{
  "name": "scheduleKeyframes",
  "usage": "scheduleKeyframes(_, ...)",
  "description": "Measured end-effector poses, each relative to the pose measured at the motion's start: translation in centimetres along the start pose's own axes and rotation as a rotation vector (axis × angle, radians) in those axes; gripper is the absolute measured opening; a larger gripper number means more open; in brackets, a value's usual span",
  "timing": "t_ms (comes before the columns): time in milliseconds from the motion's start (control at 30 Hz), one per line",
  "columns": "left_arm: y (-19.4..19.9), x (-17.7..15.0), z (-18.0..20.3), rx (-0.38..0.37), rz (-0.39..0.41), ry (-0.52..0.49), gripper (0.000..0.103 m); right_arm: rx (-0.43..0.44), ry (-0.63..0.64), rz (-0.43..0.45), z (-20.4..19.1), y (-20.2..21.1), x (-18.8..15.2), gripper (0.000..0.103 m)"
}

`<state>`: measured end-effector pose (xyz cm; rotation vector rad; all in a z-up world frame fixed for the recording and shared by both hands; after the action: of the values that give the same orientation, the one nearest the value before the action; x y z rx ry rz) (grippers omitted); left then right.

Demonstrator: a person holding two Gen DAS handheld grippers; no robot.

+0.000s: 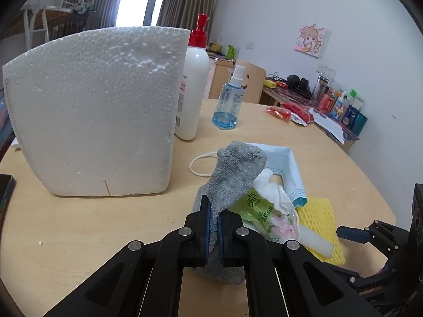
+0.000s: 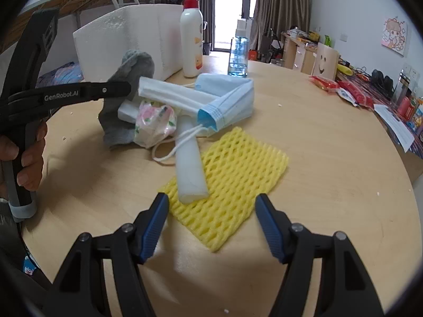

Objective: Organize soft objects
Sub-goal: 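Close the left gripper on the grey sock while the right gripper grasps the yellow foam net, then lift the grey sock with the left gripper while the right gripper carries the yellow net toward the foam box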

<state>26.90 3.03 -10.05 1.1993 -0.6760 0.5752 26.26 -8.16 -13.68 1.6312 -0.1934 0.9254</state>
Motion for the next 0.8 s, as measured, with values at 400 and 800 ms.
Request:
scheduleKeyframes(400,0.6,0.1,0.0,-0.011,0.028,-0.001,0.005,-0.005,0.014,-0.02,0.0,0.9,-0.7,0.029)
scheduleKeyframes(800,2.5,0.5,1.0,-0.053,0.086,-0.022,0.005,-0.053,-0.074,0.057,2.3,4.7,-1.9,0.014)
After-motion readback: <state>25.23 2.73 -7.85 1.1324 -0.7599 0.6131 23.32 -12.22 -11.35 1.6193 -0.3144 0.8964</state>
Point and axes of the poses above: each gripper's, at about its wrist camera, not at the fingertips, and y roughly against the way its jaws point, z to its right, x to its top, the point moved 5 cm from there along -y, roughly the way its jaws point, and after that the axes turned 2 degrees about -z, right-handed, at the moved point
